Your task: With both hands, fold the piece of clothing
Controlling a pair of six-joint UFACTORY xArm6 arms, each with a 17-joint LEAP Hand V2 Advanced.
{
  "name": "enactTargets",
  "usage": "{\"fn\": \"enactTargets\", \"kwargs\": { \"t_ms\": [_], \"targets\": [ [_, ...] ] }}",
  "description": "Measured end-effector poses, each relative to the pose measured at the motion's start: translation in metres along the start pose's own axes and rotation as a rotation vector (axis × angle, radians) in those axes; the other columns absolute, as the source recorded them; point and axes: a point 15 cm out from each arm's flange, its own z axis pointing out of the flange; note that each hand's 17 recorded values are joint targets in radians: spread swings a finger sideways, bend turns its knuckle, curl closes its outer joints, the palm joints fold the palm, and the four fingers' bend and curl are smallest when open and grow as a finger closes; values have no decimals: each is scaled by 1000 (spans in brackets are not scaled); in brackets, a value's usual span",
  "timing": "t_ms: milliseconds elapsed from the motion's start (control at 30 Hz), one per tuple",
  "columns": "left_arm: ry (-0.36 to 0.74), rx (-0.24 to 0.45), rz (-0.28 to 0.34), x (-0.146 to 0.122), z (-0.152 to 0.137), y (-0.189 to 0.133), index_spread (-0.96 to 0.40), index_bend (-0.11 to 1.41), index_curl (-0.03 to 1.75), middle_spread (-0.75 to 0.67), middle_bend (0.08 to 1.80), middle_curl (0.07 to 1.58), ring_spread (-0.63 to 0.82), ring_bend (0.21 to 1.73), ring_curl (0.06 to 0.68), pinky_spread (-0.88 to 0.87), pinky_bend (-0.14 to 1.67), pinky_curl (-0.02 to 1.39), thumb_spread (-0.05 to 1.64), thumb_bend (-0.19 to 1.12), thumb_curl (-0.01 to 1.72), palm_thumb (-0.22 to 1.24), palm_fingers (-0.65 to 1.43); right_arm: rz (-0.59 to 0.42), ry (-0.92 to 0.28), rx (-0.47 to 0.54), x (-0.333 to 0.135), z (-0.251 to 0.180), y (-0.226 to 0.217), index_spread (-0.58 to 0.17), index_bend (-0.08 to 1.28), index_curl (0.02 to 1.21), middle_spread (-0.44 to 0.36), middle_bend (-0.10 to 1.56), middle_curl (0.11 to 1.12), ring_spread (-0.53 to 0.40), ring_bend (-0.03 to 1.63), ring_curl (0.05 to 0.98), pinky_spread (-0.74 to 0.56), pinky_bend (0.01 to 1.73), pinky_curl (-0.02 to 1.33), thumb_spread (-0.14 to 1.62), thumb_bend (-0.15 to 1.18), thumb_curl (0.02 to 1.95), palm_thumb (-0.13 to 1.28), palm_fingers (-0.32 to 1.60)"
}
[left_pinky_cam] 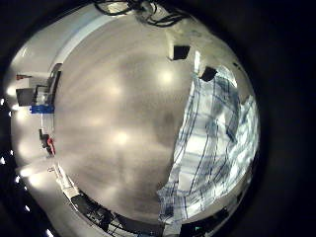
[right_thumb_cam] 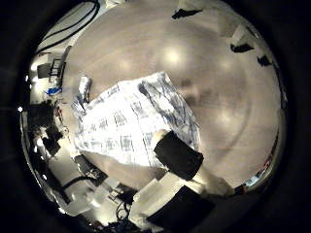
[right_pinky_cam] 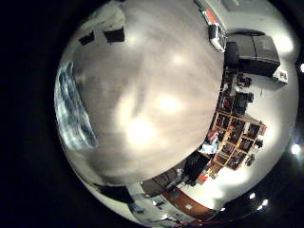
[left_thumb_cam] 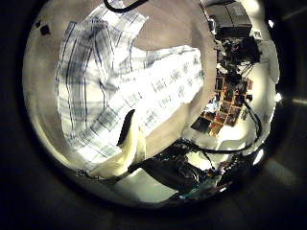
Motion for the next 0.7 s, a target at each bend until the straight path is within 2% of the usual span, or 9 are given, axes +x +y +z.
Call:
{"fn": "enactTargets", "kwargs": {
  "t_ms": [167,333,567,700],
  "targets": [
    [19,-36,25,10,14,34,-8,177,585,224,184,494,262,735,304,387,323,486,1169,-20,347,365,56,-98,-42,-106,9,20,31,-400,272,510,-147,534,547,-138,821,431,84,757,449,1279,-16,312,407,45],
    [34,-103,31,13,42,63,-10,181,536,217,182,454,280,702,287,399,305,457,1170,-19,342,365,77,-156,-59,-181,5,45,48,-392,228,462,-107,428,482,-82,718,378,190,686,400,1215,-19,318,420,23],
    [41,-134,21,12,74,73,-10,185,492,214,179,411,307,670,268,409,277,424,1174,-19,337,367,102,-184,-63,-242,-5,73,55,-378,172,409,-67,334,425,-22,620,331,266,624,352,1132,-23,325,440,40],
    [47,-138,11,10,78,74,-10,186,474,213,178,391,316,656,261,413,270,410,1177,-19,332,363,114,-195,-59,-240,-11,81,48,-371,165,383,-51,310,408,-7,597,318,282,594,333,1102,-20,330,454,60]
  ]
}}
